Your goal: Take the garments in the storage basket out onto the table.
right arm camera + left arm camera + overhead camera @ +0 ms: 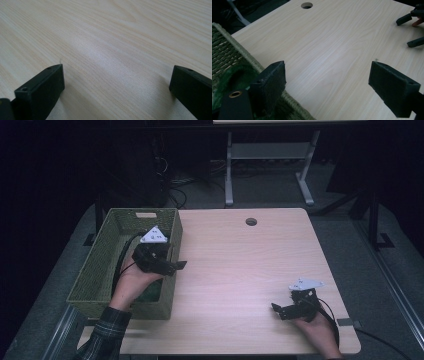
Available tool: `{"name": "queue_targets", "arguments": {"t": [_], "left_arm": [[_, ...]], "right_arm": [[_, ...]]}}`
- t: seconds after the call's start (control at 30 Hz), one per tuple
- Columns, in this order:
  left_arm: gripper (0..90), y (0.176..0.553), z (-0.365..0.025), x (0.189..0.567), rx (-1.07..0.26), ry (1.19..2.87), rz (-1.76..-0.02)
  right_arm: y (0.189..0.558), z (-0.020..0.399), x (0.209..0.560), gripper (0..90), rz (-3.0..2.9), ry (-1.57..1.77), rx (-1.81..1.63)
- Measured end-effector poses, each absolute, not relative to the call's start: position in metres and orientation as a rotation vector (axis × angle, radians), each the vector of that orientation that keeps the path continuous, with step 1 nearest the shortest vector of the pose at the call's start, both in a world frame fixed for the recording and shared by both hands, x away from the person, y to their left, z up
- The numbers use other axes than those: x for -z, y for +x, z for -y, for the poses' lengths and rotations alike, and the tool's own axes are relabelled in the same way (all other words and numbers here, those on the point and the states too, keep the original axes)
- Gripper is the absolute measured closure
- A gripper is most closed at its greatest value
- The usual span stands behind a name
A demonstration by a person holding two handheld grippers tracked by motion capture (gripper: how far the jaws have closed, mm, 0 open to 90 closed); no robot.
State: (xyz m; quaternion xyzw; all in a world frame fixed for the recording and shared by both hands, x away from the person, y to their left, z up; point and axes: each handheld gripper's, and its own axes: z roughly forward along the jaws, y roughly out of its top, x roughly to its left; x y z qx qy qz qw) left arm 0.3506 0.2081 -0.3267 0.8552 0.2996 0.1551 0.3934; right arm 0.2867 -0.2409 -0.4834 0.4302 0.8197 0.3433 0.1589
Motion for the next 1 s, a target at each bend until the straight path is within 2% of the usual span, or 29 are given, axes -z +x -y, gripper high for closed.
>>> {"name": "queue_targets", "arguments": {"t": [0.4,1.0], "left_arm": [[14.5,0.355,-0.232,0.329,-0.412,2.15,-0.816],[24.6,0.368,-0.276,0.341,-0.444,2.135,-0.931]], "right_arm": [[0.287,0.241,0.483,0.0,-2.343,1.23,-0.982],[0.287,0.241,0.483,0.0,-2.341,1.236,-0.978]]}}
